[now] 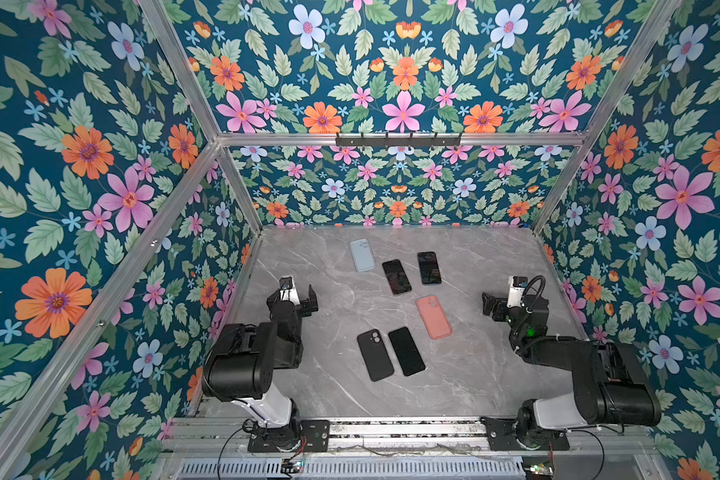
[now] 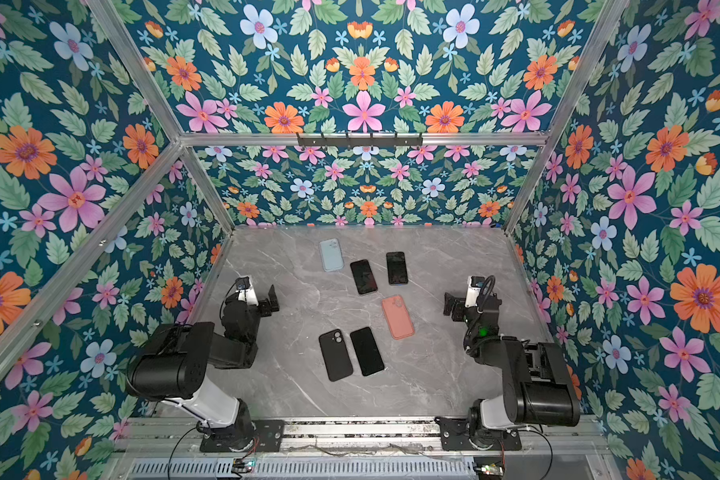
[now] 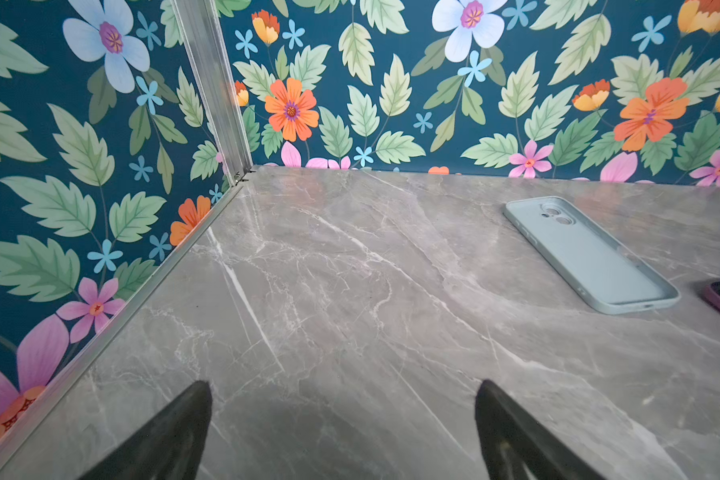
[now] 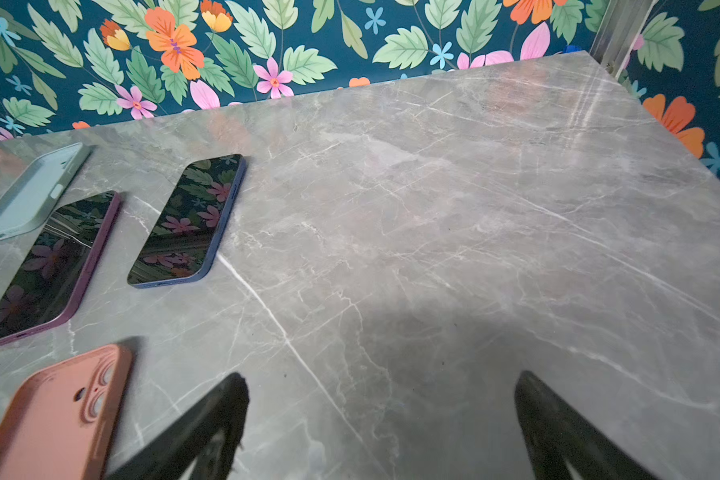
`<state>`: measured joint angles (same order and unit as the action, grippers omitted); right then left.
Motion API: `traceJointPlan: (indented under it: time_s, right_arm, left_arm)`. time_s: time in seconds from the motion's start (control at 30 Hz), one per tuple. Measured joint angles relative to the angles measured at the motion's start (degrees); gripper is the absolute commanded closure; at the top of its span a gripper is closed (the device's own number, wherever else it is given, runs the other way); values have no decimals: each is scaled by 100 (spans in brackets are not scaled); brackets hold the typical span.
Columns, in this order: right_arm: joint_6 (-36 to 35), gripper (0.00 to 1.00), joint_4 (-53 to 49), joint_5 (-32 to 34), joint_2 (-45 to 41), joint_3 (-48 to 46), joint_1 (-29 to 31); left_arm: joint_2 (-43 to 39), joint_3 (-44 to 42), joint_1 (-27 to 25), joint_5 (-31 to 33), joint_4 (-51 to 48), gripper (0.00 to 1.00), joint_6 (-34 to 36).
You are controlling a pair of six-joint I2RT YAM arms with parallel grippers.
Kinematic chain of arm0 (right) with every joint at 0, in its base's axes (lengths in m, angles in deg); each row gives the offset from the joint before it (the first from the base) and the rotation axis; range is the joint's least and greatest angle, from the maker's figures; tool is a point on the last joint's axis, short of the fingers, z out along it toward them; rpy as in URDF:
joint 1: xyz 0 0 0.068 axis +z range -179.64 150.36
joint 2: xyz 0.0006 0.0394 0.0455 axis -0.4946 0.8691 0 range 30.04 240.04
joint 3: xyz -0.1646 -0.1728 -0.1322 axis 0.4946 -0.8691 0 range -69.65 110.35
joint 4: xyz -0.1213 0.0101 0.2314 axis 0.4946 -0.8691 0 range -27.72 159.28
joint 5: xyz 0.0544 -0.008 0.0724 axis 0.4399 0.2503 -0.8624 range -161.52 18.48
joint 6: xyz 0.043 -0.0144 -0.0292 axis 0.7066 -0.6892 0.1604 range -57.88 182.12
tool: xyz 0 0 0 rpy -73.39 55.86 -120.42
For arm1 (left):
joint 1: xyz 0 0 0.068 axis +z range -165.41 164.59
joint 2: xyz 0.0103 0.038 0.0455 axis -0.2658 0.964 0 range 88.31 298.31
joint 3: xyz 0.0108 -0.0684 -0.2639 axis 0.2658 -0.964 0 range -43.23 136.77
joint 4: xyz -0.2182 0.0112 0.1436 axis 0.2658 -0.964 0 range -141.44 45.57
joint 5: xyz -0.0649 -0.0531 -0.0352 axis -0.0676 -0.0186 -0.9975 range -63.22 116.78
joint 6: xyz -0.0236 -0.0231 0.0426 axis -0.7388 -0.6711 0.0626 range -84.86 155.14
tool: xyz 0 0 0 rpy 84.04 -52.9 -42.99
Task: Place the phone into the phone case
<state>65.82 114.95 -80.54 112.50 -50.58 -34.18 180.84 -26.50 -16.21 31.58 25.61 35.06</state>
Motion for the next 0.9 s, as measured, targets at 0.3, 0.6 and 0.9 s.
traceJointPlan:
  time_s: [0.3,0.6,0.9]
  right_arm:
    - [0,1,39,-44,0,-17,-13]
    - [0,1,44,-50,-2,-28,-17]
    - [0,1,50,-83,-2,-31,-20]
  left_arm:
    - [0,0,0,0,-26,0,0]
    - [0,2,0,0,-33,0,0]
    - [0,2,0,0,-35,0,0]
